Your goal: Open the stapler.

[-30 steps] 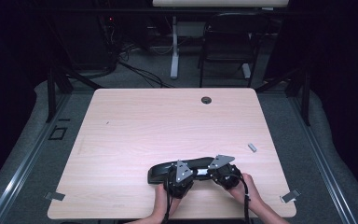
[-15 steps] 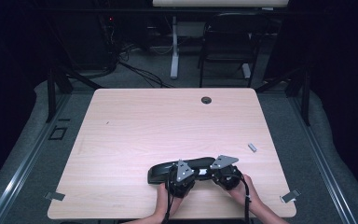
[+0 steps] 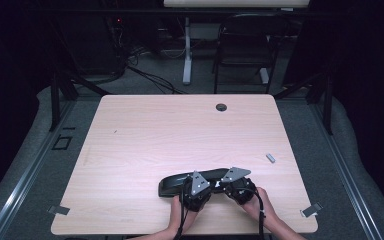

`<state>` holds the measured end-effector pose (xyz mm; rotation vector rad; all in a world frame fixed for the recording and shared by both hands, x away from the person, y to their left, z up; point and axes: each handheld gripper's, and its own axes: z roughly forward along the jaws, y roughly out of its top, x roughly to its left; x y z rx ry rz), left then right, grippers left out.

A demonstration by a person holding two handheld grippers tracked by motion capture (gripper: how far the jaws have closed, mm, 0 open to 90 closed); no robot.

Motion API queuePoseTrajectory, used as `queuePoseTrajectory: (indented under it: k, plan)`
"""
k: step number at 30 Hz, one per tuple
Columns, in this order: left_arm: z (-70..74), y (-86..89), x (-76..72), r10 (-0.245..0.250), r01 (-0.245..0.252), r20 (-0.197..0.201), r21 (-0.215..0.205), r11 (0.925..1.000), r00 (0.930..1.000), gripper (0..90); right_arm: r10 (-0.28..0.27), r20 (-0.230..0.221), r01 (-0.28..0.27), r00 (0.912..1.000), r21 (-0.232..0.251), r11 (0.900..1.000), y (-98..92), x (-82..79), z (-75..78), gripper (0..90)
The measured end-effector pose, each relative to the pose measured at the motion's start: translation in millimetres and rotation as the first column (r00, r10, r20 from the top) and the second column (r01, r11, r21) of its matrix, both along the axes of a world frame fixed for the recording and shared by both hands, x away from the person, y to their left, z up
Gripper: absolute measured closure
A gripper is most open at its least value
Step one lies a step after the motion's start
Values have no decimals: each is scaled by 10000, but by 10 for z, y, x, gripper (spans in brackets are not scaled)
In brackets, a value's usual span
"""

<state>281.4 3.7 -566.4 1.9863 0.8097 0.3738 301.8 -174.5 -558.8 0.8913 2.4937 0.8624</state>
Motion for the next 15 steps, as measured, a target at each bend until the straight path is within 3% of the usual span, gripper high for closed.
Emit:
queuePoseTrajectory:
  k: [4, 8, 12, 15]
  plan:
    - [-5, -3, -5, 40, -40, 32, -78, 10000, 10000, 900, -34, -63, 34, 10000, 90, 10000, -11, 8, 0, 900]
    - [4, 16, 13, -222, 223, 37, -101, 9997, 9997, 900, -112, -134, 113, 9998, 110, 9999, -16, 10, 2, 900]
    - [0, 11, 14, -243, 243, 68, -88, 9997, 9997, 900, -211, -406, 234, 9990, 574, 9981, -53, 34, -7, 900]
    - [-21, -20, 13, -97, 96, 210, 10, 10000, 9997, 900, -224, -430, 247, 9988, 543, 9982, -51, 36, -5, 900]
